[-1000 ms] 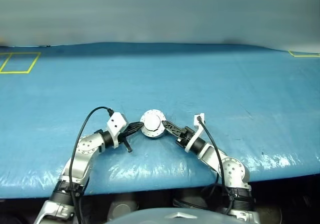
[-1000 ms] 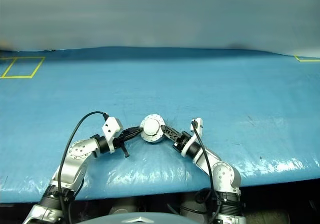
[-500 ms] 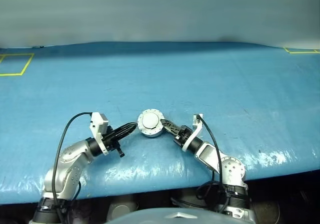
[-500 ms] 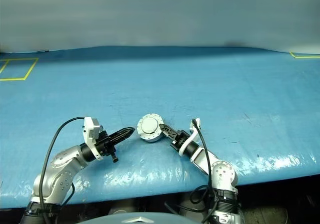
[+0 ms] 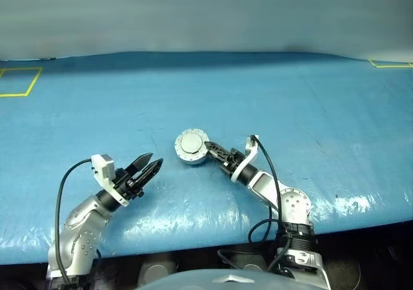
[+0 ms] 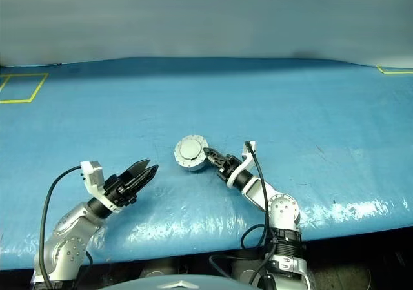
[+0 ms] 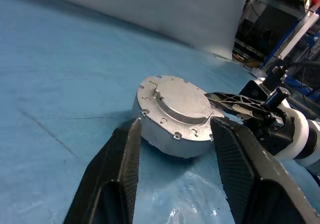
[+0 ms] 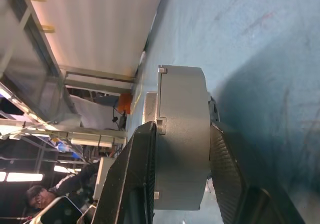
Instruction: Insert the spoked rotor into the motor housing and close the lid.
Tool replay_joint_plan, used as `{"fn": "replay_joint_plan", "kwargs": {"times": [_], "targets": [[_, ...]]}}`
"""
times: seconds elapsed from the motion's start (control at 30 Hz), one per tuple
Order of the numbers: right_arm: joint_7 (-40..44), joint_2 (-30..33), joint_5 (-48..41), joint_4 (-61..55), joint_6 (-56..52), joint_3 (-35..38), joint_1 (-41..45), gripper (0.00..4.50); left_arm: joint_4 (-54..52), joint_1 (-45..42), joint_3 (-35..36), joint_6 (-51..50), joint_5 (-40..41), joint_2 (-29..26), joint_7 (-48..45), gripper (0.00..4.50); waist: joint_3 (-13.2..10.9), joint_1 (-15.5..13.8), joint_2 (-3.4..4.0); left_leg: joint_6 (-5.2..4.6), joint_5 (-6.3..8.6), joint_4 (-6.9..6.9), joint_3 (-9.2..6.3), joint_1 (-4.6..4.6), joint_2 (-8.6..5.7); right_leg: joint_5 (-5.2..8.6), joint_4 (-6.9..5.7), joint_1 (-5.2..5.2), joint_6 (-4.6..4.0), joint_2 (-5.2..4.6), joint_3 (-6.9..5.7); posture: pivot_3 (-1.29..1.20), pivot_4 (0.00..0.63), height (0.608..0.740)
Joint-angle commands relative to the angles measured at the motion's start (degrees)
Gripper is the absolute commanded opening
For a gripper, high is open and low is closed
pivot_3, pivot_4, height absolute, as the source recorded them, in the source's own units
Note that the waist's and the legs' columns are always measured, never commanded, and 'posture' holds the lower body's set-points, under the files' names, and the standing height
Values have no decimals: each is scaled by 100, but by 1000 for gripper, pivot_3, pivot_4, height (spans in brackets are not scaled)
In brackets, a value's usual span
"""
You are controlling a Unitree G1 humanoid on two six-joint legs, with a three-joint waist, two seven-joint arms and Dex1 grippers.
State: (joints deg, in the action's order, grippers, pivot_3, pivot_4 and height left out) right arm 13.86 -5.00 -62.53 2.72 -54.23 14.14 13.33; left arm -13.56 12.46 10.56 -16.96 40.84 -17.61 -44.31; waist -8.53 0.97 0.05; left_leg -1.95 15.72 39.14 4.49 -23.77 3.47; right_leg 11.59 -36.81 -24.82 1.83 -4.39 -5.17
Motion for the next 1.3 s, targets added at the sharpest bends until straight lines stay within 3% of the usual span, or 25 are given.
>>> {"fn": "replay_joint_plan", "kwargs": {"times": [0.03, 0.1, 0.33, 0.47, 0.83, 1.17, 1.3], "targets": [[91, -314, -456, -192, 11, 16, 246, 1180, -248, 4, 151, -12, 333, 164, 105, 3865, 0, -2, 0, 0, 0, 0, 0, 0, -1, 0, 0, 0, 0, 0, 0, 0, 150, 740], [90, -327, -524, -259, -48, -52, 296, 1180, -175, 44, 160, -140, 550, 250, 89, 4465, 0, -7, 0, 0, 0, 0, -1, 1, -2, 0, -1, 2, 0, 1, -1, 0, 150, 740], [109, -332, -801, -605, -259, -237, 295, 1180, -126, -10, 248, -1207, 2045, 670, 470, 4465, -1, -1, -2, 0, 0, 2, -1, -1, 0, -1, 0, 2, 2, 0, 0, 0, 150, 740], [154, -312, -947, -843, -326, -341, 317, 1180, 228, -188, 206, -1699, 2461, 865, 755, 4465, -2, 0, -3, 0, 0, 2, -2, 1, -19, -1, -1, 3, 2, 6, -1, 0, 150, 740], [174, -71, -1077, -1199, -454, -618, 147, 1180, 361, -717, 129, -1768, 2622, 1365, 648, 4465, -3, 0, -8, 0, 0, 2, -8, 1, -32, -2, 0, 6, 3, 4, 0, 0, 150, 740], [7, 36, -1031, -1173, -435, -669, 165, 1180, -26, -594, -91, -1901, 2483, 1190, 335, 4465, -3, 21, -8, 0, 0, 2, -9, 2, -33, -17, 0, 5, -23, 4, 2, 0, 150, 740], [-8, 63, -1032, -1133, -460, -720, 189, 1180, 26, -736, 46, -1701, 2583, 1382, 453, 4465, -3, 3, -9, 0, 0, 6, -13, 2, -35, -13, 0, 8, -15, 4, 0, 0, 150, 740]]}}
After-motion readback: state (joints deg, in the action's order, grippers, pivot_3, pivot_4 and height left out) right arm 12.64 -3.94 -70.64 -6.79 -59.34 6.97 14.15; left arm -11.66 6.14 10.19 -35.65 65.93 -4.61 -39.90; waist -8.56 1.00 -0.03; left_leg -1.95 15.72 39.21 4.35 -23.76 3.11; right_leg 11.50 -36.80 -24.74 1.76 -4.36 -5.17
